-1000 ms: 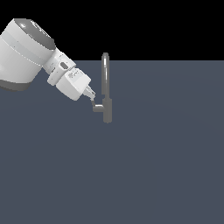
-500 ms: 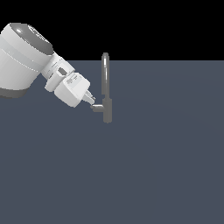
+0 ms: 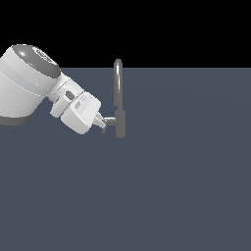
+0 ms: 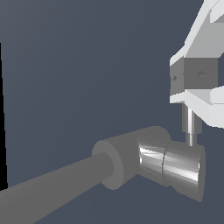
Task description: Turn on the faucet by rotating a designated handle.
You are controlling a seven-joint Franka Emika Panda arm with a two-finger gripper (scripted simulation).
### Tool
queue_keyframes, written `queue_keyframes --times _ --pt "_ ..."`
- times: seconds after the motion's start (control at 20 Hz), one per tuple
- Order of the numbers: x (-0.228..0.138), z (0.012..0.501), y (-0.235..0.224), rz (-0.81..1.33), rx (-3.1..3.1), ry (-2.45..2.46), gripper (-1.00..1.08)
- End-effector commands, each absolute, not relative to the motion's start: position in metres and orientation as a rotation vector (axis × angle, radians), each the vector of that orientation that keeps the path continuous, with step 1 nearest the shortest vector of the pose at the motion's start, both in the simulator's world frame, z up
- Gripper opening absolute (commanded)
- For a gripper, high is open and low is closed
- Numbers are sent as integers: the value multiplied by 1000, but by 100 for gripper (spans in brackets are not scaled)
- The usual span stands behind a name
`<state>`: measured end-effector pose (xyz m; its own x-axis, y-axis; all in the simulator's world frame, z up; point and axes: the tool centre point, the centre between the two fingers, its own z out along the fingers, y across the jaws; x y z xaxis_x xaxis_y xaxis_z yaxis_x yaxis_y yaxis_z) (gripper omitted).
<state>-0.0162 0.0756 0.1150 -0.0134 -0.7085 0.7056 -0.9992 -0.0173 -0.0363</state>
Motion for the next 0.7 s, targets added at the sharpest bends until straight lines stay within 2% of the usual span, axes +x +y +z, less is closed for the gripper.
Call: queue_keyframes --times 0.0,0.45,0.5,0.55,0.65 --pt "-17 105 75 768 1773 -1767 -100" --pt "-13 52 74 744 1768 -1761 -100" --pt "-13 52 74 744 1768 -1761 -100" --pt "-3 84 76 797 1768 -1784 -100" --pt "1 77 75 791 1768 -1782 -100"
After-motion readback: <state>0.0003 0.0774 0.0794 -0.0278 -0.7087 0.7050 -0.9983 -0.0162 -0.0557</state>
